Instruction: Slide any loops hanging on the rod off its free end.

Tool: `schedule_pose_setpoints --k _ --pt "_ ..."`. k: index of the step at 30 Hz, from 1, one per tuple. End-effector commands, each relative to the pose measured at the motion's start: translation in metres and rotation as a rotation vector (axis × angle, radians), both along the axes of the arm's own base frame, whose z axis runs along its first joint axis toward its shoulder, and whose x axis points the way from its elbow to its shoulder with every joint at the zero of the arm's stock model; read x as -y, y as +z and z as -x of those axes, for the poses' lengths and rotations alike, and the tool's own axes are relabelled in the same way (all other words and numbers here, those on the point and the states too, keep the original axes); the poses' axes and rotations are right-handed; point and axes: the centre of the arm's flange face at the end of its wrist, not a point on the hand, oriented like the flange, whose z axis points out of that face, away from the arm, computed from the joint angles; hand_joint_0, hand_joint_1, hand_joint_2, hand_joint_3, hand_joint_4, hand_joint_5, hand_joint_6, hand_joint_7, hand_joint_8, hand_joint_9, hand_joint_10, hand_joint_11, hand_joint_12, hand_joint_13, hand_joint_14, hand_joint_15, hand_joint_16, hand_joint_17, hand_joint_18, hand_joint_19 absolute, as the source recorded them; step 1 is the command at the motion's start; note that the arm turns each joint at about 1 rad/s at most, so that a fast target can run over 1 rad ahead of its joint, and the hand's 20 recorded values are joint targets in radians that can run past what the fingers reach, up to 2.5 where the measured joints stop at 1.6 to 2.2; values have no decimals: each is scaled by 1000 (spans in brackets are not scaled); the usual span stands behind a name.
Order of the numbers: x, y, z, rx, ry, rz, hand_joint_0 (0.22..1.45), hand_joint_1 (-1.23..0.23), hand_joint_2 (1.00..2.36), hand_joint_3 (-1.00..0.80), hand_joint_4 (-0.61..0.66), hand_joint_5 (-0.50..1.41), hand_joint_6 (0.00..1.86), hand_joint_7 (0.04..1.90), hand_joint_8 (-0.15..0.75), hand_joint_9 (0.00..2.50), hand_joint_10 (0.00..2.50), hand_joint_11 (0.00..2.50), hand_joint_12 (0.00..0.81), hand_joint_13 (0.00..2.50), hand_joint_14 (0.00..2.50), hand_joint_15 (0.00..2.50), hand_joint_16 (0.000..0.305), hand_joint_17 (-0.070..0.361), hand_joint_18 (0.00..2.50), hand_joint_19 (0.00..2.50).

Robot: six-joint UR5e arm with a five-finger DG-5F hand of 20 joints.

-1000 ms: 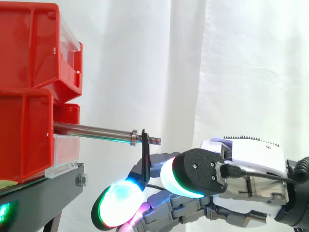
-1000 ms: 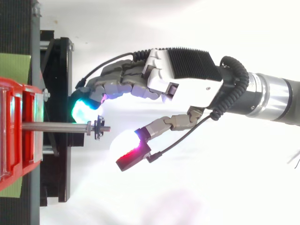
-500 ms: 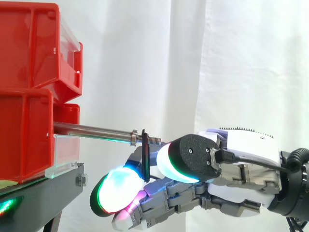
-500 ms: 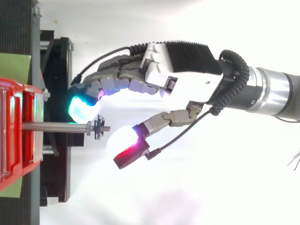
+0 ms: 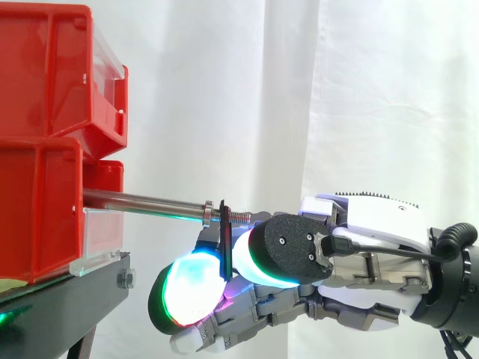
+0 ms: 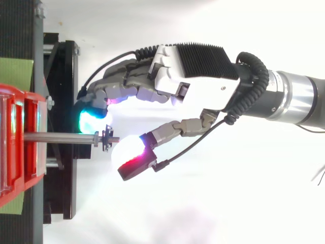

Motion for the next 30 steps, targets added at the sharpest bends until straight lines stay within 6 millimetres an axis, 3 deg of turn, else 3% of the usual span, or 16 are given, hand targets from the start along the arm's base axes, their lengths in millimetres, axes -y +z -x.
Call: schedule_pose_setpoints --k 1,11,30 --pt "-2 1 -1 3 2 0 570 -543 1009 -404 182 -146 501 1271 261 671 13 345 265 662 2 68 33 74 585 246" --pt "-3 5 -3 -5 4 1 571 -549 1009 -403 168 -141 502 1325 260 679 11 353 263 666 2 66 33 73 588 253" --pt "0 5 -3 -5 10 -9 575 -558 1011 -388 173 -166 649 1139 258 689 12 368 259 670 1 64 32 73 596 251"
